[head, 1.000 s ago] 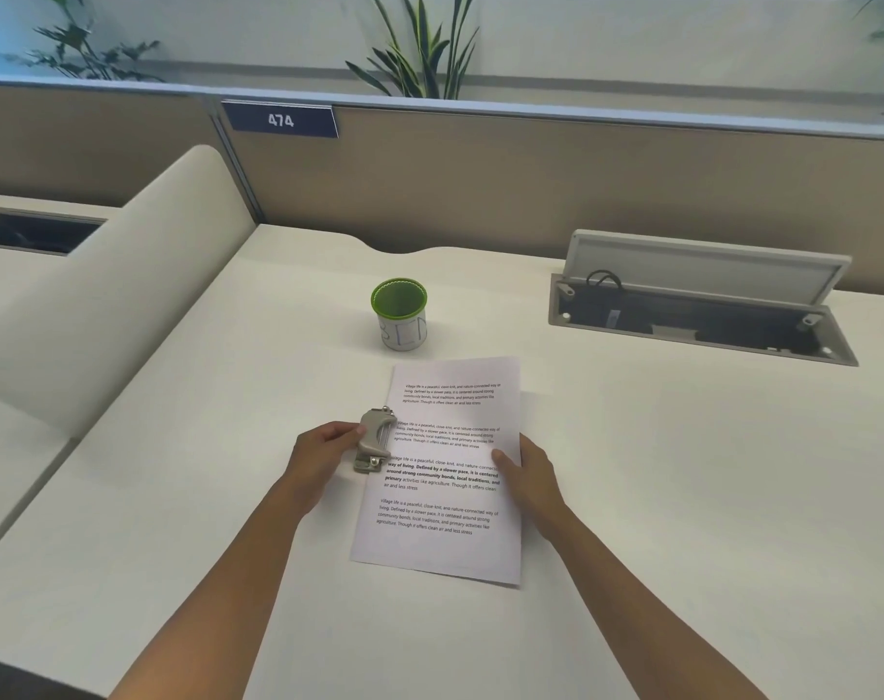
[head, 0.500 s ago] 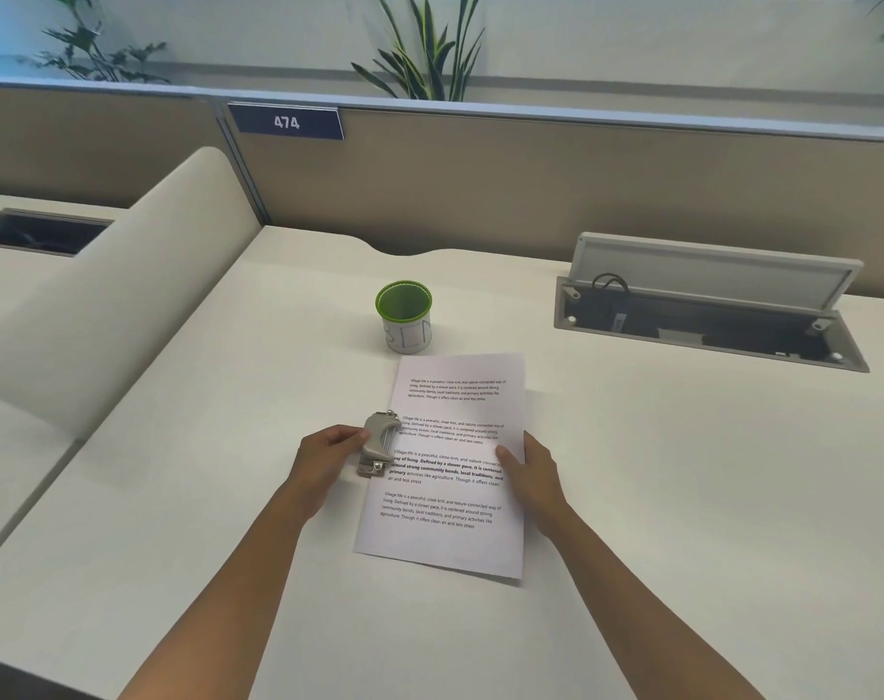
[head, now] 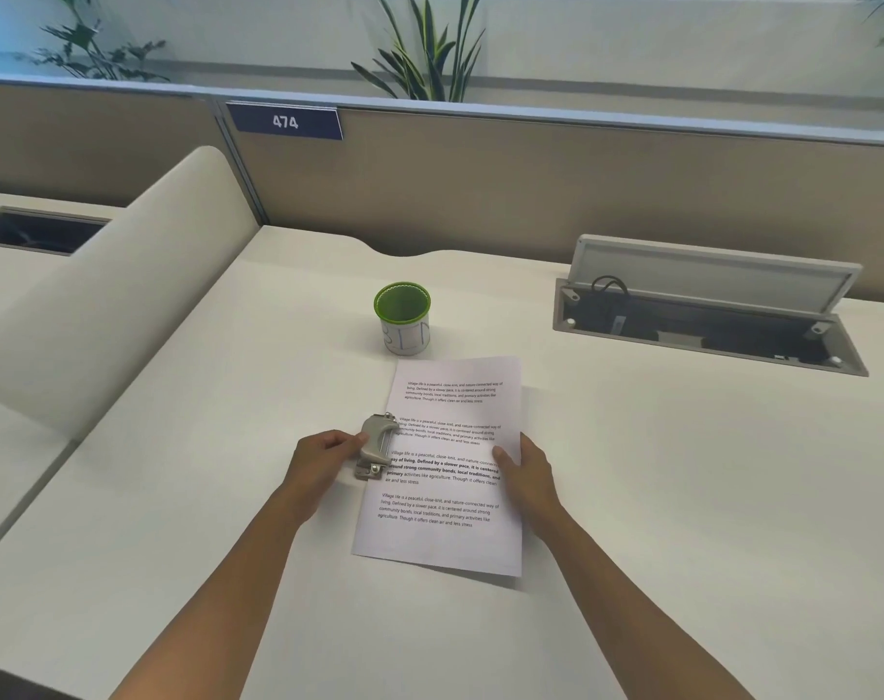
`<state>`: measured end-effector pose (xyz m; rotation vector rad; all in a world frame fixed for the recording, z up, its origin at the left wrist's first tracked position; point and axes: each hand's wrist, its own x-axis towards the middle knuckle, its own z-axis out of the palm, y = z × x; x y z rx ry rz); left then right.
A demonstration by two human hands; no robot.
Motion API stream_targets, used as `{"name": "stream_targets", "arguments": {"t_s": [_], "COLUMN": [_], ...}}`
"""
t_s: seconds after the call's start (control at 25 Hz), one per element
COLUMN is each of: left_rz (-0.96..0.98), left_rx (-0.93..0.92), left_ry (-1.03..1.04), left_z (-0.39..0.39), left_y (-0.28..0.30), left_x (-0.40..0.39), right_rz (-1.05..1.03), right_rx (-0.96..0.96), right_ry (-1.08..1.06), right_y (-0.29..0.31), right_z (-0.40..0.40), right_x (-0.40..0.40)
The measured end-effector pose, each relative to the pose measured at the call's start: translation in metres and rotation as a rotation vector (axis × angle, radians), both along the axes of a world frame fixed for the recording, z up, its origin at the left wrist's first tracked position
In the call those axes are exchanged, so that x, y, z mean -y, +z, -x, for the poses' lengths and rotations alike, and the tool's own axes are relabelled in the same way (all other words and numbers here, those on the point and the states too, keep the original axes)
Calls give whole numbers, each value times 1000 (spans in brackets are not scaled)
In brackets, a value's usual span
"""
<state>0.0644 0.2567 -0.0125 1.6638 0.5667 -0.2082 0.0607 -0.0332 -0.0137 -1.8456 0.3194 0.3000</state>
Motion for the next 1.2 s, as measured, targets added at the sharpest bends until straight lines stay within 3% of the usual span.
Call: {"name": "stream_targets", "arguments": {"t_s": [0.56,1.2], "left_rz": [25,-9], "left_rx": [-4,-49], "left_ry": [73,-5], "left_z": [-2,-3], "left_y": [8,8], "left_x": [5,4], "right_rz": [-5,93], "right_rx": [-55,-26], "right_ry": [-30,-81], "right_y": [5,-5], "right_z": [-10,-8], "right_x": [5,5]}}
